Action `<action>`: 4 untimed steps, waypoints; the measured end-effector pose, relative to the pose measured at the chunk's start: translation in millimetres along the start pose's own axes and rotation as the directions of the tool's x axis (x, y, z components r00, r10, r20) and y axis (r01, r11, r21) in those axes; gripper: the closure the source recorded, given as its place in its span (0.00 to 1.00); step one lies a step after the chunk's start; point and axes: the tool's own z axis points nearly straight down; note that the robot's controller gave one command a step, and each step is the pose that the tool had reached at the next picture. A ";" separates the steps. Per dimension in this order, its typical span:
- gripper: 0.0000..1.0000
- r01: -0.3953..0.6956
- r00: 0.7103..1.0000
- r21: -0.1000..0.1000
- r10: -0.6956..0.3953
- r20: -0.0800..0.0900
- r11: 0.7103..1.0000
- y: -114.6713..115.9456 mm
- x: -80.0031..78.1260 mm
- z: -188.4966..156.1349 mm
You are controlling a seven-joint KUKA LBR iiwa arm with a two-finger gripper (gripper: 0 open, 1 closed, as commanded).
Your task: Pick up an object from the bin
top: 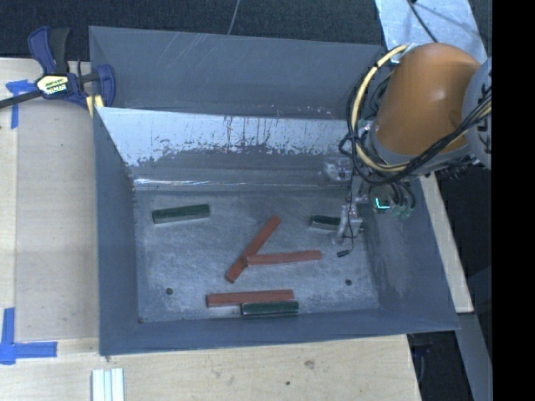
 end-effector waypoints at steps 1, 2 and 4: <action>0.00 -0.037 0.999 0.001 0.037 0.017 0.999 13.5 -3.7 33.3; 0.00 -0.098 0.995 -0.002 0.098 0.011 0.995 42.7 -2.4 109.7; 0.00 -0.119 0.993 0.005 0.119 0.009 0.993 6.8 4.3 124.7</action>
Offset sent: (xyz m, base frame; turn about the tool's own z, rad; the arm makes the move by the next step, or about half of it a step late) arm -0.0001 0.0488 -0.1271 0.1098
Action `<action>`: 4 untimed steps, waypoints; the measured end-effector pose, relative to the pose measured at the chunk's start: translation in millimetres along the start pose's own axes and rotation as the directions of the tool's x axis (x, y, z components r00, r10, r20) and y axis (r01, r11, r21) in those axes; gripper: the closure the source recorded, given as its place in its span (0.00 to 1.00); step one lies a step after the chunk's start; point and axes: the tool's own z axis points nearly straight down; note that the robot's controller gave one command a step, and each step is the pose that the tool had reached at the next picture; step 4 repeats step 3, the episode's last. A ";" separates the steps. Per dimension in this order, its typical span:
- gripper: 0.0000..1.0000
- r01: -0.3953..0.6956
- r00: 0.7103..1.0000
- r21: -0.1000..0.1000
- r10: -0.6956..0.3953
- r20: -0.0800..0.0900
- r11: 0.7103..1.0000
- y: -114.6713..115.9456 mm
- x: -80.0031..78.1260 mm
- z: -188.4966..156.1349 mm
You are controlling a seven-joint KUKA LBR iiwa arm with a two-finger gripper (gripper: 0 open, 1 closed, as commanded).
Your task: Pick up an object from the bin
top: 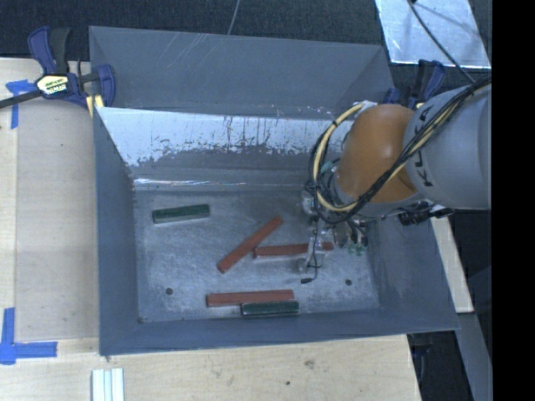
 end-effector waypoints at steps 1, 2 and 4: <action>1.00 -0.136 0.991 -0.006 0.136 -0.001 0.991 43.2 10.4 0.2; 1.00 -0.135 0.991 -0.006 0.135 -0.001 0.991 43.2 10.4 0.2; 1.00 -0.086 0.996 -0.006 0.086 -0.002 0.996 65.0 -33.9 -147.2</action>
Offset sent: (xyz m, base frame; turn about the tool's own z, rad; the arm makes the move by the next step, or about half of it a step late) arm 0.0000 0.0000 0.0000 0.0000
